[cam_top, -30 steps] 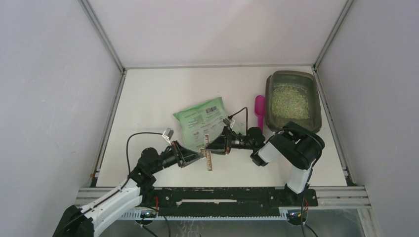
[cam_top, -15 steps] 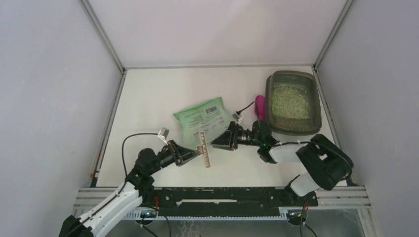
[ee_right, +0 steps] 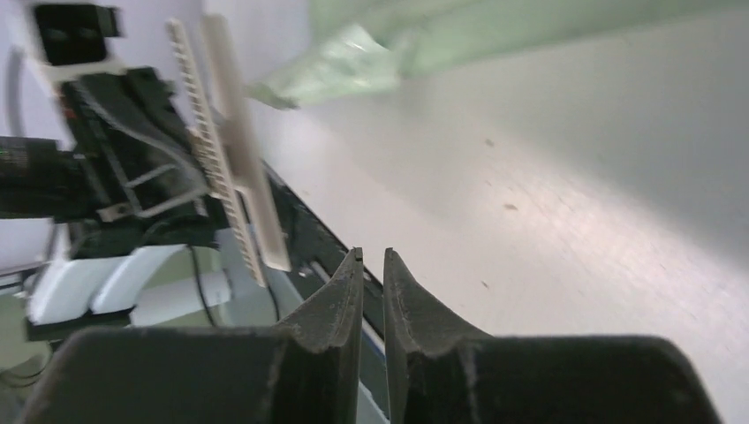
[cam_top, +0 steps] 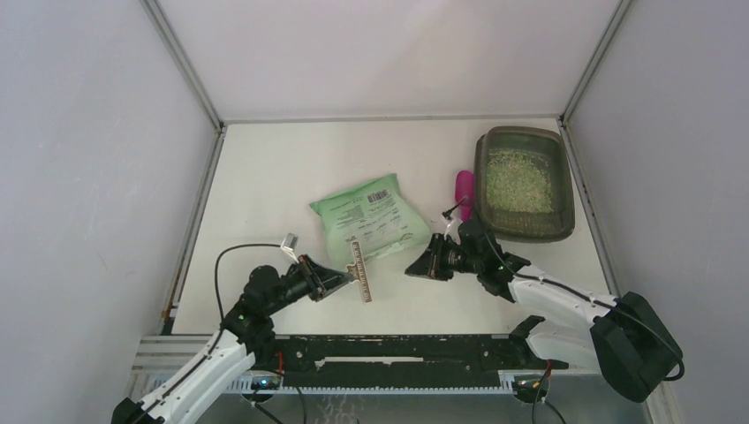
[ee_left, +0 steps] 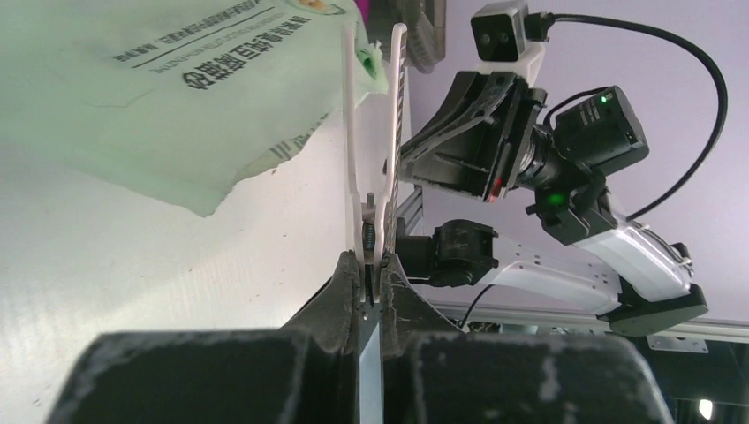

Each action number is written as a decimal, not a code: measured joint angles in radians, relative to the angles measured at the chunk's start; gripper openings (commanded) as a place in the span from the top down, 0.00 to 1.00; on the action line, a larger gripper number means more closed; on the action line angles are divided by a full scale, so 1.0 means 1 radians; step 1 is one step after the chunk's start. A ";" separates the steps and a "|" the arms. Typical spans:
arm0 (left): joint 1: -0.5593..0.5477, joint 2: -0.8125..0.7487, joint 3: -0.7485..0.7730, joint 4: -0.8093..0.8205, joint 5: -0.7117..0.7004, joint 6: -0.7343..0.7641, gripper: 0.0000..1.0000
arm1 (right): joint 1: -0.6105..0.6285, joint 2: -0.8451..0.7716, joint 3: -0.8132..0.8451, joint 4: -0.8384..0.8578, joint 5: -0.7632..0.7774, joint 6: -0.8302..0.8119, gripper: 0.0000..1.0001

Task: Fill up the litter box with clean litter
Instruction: Adjust the cat litter bag at the center of the board, then place the clamp at the center of the board.

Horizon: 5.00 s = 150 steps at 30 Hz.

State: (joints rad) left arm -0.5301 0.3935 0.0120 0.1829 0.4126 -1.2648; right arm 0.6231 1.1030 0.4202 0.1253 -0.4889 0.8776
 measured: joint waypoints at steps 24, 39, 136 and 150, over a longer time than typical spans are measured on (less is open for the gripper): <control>0.021 -0.139 0.144 -0.328 -0.045 0.096 1.00 | 0.044 0.510 0.447 -0.108 0.145 -0.105 0.66; 0.027 -0.115 0.146 -0.456 -0.220 0.152 1.00 | -0.008 0.743 0.654 -0.169 0.133 -0.163 0.60; 0.331 -0.131 0.153 -0.448 -0.212 0.311 0.95 | 0.142 0.658 0.355 0.376 0.650 0.459 1.00; 0.332 -0.344 0.029 -0.334 -0.359 0.155 0.95 | 0.150 0.657 0.407 0.302 0.640 0.453 1.00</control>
State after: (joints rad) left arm -0.1986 0.0490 0.0406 -0.1509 0.0536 -1.1099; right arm 0.7727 1.7596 0.8276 0.4274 0.1516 1.3304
